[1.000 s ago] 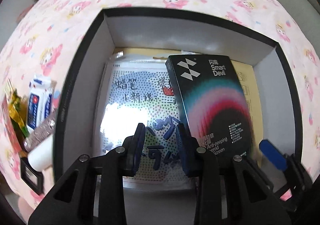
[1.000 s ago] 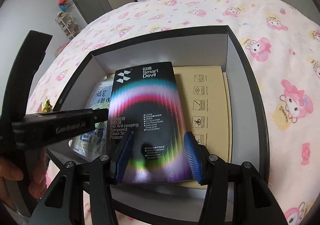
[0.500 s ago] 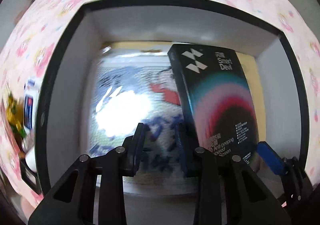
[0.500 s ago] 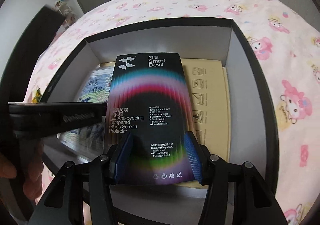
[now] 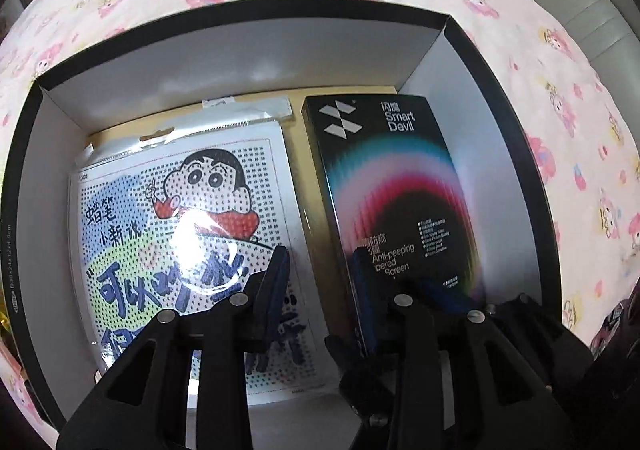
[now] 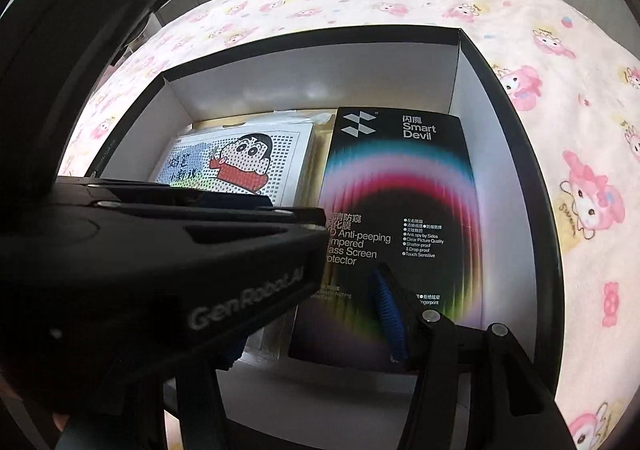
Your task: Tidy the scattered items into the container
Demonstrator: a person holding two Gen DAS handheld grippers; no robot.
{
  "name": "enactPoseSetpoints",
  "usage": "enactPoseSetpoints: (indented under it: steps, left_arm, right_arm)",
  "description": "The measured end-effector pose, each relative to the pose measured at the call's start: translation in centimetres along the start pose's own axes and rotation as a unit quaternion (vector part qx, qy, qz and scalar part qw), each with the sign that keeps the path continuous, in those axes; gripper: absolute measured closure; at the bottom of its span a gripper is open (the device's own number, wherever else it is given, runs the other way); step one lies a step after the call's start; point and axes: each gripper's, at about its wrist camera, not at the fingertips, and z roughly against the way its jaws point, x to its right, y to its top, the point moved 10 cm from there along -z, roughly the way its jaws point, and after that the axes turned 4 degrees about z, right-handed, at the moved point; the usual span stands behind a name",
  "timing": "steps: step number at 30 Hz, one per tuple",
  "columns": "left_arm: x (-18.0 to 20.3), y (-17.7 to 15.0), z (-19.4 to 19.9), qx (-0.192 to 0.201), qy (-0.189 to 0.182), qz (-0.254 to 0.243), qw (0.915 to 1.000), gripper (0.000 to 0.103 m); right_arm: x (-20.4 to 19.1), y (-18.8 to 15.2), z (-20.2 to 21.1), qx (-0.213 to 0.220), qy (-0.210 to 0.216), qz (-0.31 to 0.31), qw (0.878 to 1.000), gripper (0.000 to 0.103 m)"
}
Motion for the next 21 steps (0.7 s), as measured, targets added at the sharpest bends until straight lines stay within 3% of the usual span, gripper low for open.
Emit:
enactPoseSetpoints:
  steps: [3, 9, 15, 21]
  left_arm:
    - [-0.4, -0.1, 0.9, 0.020, -0.002, 0.004, 0.9998, 0.070]
    - [-1.1, 0.1, 5.5, 0.107, -0.010, 0.014, 0.9941, 0.069]
    - [-0.2, 1.8, 8.5, 0.181, -0.004, 0.007, 0.9834, 0.055]
    - [-0.1, -0.4, 12.8, 0.214, -0.005, -0.006, 0.9768, 0.048]
  right_arm:
    - [0.1, 0.0, 0.0, 0.004, 0.001, -0.003, 1.000, 0.050]
    - [0.5, 0.3, 1.8, 0.029, -0.017, -0.029, 0.999, 0.050]
    - [0.3, 0.0, 4.5, 0.045, -0.039, -0.043, 0.997, 0.051]
    - [-0.5, 0.0, 9.6, 0.095, -0.044, -0.061, 0.993, 0.048]
